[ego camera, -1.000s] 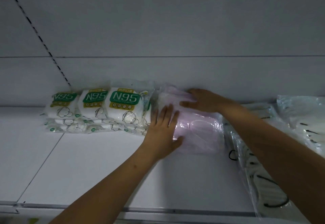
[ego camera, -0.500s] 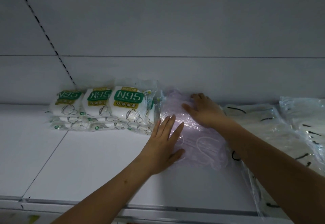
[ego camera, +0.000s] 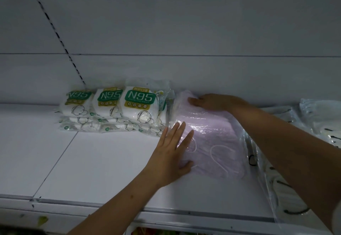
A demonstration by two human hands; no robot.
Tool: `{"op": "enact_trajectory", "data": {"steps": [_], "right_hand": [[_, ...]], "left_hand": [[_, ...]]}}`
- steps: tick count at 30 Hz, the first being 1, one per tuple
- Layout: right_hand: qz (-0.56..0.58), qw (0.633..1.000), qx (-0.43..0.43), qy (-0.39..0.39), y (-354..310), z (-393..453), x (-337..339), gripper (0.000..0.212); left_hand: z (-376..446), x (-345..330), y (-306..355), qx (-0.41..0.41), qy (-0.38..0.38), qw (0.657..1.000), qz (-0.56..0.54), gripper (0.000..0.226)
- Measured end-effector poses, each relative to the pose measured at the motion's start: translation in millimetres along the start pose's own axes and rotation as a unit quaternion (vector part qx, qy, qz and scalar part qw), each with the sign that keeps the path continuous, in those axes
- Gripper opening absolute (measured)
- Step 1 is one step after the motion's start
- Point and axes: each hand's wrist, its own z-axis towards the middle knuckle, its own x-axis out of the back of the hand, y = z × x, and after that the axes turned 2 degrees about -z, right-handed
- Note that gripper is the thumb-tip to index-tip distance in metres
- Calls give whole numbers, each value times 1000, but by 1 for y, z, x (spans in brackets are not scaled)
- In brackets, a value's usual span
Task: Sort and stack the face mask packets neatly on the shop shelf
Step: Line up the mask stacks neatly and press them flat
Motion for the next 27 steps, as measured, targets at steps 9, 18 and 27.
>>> {"op": "enact_trajectory", "data": {"steps": [9,18,27], "right_hand": [[-127,983,10,135,-1,3,-17,46],[-133,977,102,135,-21,-70,-110,95],[-140,982,39,122,-5,-102,-126,122]], "left_hand": [[-5,8,7,-4,66,997,-36,78],[-29,3,1,17,53,995,-78,78],[-44,-1,6,70,9,993,-92,89]]}}
